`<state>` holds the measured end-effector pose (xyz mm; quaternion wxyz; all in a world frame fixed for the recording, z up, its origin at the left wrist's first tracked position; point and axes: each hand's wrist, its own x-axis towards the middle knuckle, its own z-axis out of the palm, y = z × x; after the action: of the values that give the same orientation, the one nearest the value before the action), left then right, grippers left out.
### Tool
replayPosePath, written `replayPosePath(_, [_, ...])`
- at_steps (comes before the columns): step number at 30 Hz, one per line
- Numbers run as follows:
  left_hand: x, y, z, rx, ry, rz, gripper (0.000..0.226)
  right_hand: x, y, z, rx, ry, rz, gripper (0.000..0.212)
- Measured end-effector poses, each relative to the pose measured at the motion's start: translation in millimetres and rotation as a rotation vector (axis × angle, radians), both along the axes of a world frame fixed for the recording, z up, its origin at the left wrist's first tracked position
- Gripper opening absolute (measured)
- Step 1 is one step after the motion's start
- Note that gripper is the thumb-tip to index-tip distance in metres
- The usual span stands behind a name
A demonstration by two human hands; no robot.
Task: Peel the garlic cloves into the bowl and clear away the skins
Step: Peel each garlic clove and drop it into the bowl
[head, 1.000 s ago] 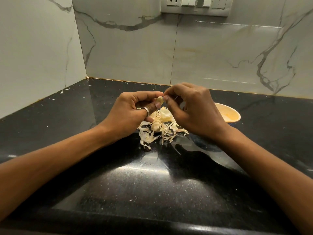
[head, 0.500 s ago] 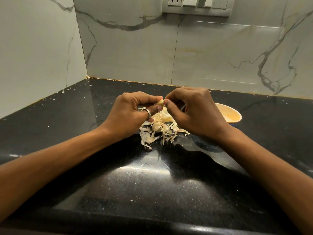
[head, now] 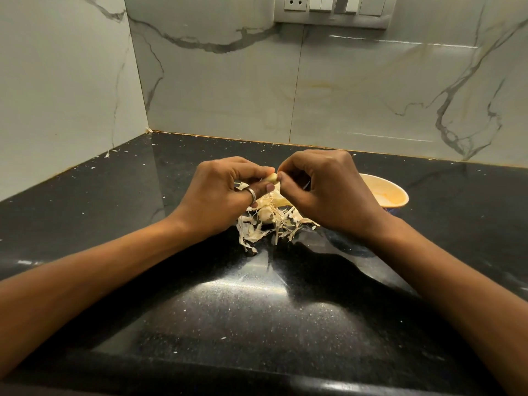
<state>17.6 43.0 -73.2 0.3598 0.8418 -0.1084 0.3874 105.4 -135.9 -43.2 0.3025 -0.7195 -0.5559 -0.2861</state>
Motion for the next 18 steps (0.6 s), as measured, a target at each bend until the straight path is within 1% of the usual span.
replayPosePath(5, [-1.1, -1.7, 1.0, 0.016, 0.012, -0.009, 0.026, 0.6, 0.2, 0.4, -0.015, 0.006, -0.016, 0.011])
replayPosePath(18, [-6.0, -10.8, 6.5, -0.220, 0.113, -0.169, 0.037, 4.0, -0.1, -0.2, 0.015, 0.095, -0.092, 0.011])
